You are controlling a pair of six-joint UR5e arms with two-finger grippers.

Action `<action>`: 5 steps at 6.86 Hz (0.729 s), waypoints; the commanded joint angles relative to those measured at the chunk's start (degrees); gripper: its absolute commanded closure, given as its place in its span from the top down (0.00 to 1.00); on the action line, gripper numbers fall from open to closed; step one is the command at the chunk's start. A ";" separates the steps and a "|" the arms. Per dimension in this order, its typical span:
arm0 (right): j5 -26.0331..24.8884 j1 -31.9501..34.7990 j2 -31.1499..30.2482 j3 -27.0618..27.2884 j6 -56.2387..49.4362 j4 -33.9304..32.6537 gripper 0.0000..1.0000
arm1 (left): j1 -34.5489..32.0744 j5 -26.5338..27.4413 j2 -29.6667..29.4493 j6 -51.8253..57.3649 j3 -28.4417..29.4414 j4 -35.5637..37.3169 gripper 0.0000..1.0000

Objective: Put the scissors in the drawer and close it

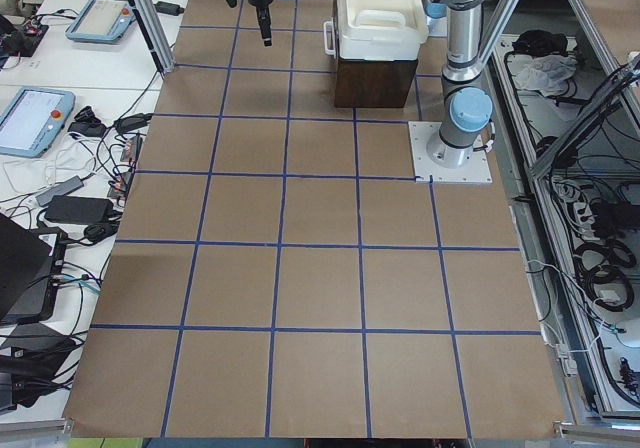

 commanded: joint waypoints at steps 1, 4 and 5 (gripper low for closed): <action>0.04 0.00 0.01 -0.08 0.00 0.00 1.00 | 7.73 0.63 4.82 9.63 -0.65 -0.95 1.00; 0.04 0.00 0.01 0.01 0.00 0.00 1.00 | 8.55 1.78 9.06 11.60 -3.99 -2.54 1.00; 0.04 0.00 0.01 -0.08 0.00 0.00 1.00 | 8.63 1.78 9.59 11.60 -4.70 -2.63 1.00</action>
